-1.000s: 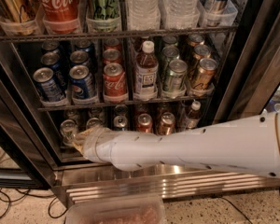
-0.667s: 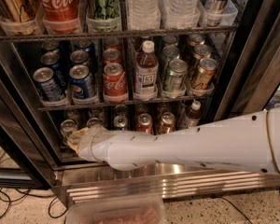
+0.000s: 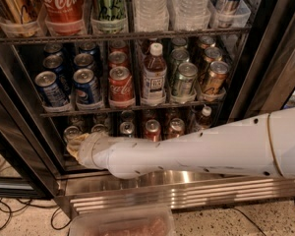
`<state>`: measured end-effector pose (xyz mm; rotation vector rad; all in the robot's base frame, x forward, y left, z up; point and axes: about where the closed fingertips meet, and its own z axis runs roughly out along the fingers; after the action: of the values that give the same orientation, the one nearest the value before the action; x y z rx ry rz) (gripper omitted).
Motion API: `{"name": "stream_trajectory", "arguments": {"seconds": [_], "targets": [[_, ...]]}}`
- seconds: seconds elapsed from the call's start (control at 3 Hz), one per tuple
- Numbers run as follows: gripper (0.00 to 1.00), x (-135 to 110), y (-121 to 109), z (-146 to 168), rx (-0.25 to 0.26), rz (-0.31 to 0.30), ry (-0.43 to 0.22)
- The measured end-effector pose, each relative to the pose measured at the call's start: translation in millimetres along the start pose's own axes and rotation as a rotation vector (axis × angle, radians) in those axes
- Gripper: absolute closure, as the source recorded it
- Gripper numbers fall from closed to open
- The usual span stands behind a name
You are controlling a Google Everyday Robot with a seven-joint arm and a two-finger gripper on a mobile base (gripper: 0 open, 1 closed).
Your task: Pick 7up can from bottom shelf of fridge
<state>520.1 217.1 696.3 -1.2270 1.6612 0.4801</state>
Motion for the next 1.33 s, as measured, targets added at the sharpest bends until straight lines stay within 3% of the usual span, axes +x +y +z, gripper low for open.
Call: {"name": "stream_trajectory", "arguments": {"seconds": [0.67, 1.0, 1.33], "targets": [[0.36, 0, -2, 10, 0.006, 0.001, -0.012], [0.25, -1, -2, 19, -0.002, -0.001, -0.016], [0.26, -2, -1, 26, -0.005, -0.002, -0.014]]}}
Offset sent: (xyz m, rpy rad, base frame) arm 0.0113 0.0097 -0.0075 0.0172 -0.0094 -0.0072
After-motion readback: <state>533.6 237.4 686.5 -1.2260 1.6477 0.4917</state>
